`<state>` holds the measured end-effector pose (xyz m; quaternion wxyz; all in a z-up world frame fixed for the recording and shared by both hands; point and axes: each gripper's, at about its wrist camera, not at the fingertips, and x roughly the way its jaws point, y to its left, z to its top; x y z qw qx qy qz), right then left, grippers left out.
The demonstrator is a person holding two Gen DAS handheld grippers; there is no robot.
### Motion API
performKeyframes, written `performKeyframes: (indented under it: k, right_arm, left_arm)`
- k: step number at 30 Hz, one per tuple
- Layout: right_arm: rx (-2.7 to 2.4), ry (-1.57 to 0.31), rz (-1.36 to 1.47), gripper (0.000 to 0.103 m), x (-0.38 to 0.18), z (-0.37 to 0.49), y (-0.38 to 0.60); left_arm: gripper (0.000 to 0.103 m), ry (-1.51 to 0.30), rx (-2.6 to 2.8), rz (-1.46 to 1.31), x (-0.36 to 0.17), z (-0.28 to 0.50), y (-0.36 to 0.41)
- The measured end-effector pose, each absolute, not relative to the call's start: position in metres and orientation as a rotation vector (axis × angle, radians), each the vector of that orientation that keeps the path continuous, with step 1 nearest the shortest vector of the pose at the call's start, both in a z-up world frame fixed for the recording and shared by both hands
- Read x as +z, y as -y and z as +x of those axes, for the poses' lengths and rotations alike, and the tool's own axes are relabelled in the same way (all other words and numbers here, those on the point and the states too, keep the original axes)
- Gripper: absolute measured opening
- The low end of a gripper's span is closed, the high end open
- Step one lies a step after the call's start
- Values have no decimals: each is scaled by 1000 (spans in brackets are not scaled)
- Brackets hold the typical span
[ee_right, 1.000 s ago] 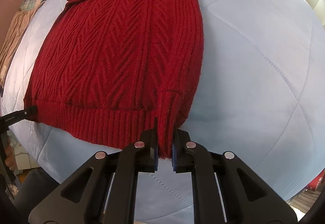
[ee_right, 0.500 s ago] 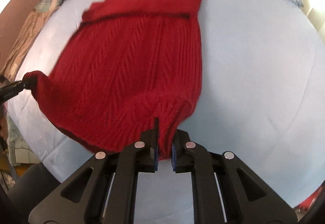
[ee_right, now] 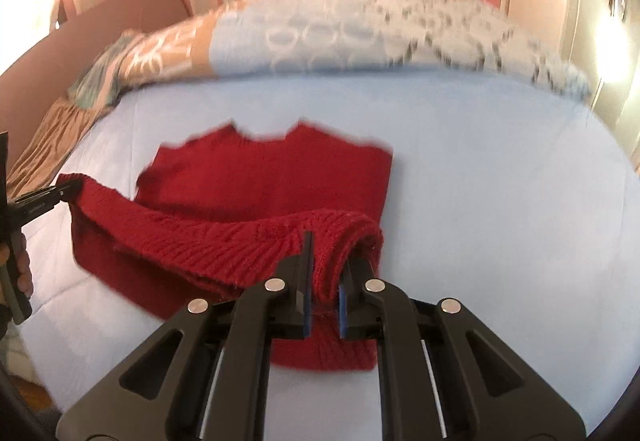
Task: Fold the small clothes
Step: 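Lift the hem with both tools and fold it toward the collar, then open both tools to release the folded hem and withdraw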
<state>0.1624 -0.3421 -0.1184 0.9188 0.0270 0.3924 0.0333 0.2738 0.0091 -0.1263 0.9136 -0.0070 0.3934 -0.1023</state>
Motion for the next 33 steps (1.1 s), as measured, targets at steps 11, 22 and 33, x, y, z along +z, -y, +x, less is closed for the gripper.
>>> performKeyframes:
  k: [11, 22, 33]
  right_arm:
    - [7, -748, 113, 9, -140, 257, 373]
    - [11, -876, 59, 9, -209, 323, 374]
    - [79, -743, 64, 67, -155, 300, 374]
  left_arm:
    - [9, -708, -233, 13, -131, 368, 6]
    - [9, -791, -237, 145, -199, 422, 23]
    - [80, -689, -214, 130, -152, 406, -1]
